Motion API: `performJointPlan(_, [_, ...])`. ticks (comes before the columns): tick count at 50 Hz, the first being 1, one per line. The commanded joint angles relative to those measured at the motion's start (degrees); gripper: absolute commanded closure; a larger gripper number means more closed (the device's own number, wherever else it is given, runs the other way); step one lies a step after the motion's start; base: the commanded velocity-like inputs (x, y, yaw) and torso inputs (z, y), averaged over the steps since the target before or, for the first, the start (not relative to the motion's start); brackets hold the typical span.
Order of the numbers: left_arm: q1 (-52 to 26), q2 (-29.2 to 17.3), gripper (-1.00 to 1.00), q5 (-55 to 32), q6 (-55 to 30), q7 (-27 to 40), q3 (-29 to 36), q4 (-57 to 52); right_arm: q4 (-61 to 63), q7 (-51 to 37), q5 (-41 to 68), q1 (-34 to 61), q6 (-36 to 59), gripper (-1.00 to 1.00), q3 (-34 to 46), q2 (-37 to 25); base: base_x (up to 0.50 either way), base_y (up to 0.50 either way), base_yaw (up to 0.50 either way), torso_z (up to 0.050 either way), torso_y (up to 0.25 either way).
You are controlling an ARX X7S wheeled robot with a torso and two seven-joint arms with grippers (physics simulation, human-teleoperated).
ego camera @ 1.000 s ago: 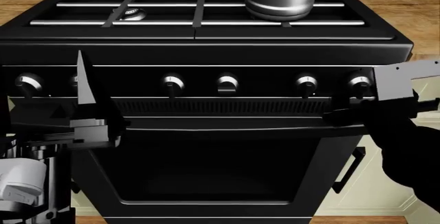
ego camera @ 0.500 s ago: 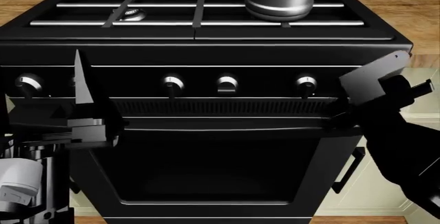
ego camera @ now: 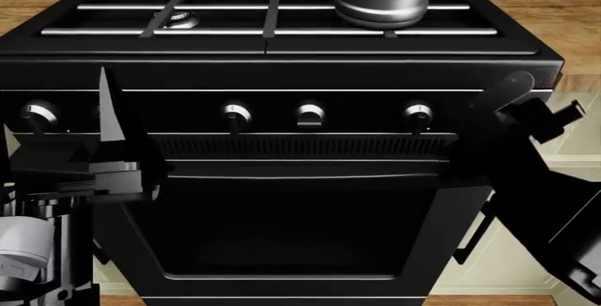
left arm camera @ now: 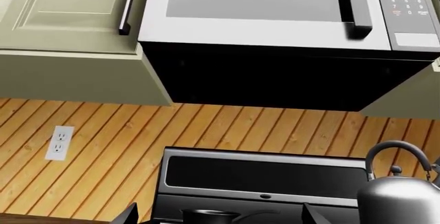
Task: Pick the kettle from the counter and place it on a stove burner. Then turn the burner on.
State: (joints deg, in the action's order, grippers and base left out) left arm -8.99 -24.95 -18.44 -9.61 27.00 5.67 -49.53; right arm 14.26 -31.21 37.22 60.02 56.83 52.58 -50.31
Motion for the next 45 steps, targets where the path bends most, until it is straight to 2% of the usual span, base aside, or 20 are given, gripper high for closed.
performJointPlan(1, [0.02,-0.19,-1.00,-0.34,0.21,0.14,-0.12,0.14,0.09,11.26,1.23,3.71,-2.56,1.00,2.07,6.72,0.03,0.00,0.02,0.000,-0.017])
performJointPlan(9, [-0.08,-0.33,-1.00,-0.36,0.12,0.32,-0.02,0.04,0.33,11.35,-0.24,4.20,-2.38,1.00,3.43,6.77,0.03,0.00,0.03,-0.001,-0.018])
performJointPlan(14, [-0.08,-0.47,-1.00,-0.40,0.09,0.43,-0.06,-0.06,3.74,9.29,1.73,3.17,-2.03,1.00,1.11,5.06,0.02,0.00,0.02,-0.002,-0.016])
performJointPlan(15, [-0.06,-0.48,-1.00,-0.40,0.15,0.43,-0.07,-0.02,5.01,8.63,2.44,2.83,-1.85,-1.00,0.36,4.35,0.00,0.00,0.02,0.000,-0.012])
performJointPlan(28, [0.02,-0.69,-1.00,-0.24,0.12,0.67,0.27,-0.36,20.09,0.04,12.99,-1.94,-0.94,-1.00,-9.52,-4.77,0.00,0.00,0.00,0.000,-0.001])
performJointPlan(36, [-0.05,-0.81,-1.00,-0.26,0.08,0.84,0.39,-0.43,25.51,-3.78,16.84,-5.37,-2.77,-1.00,-12.75,-8.42,0.00,0.00,0.00,0.000,0.000])
performJointPlan(45, [-0.09,-0.98,-1.00,-0.28,0.06,1.02,0.45,-0.57,32.66,-9.86,24.27,-4.57,-1.98,-1.00,-17.33,-10.26,0.00,0.00,0.00,0.000,0.000])
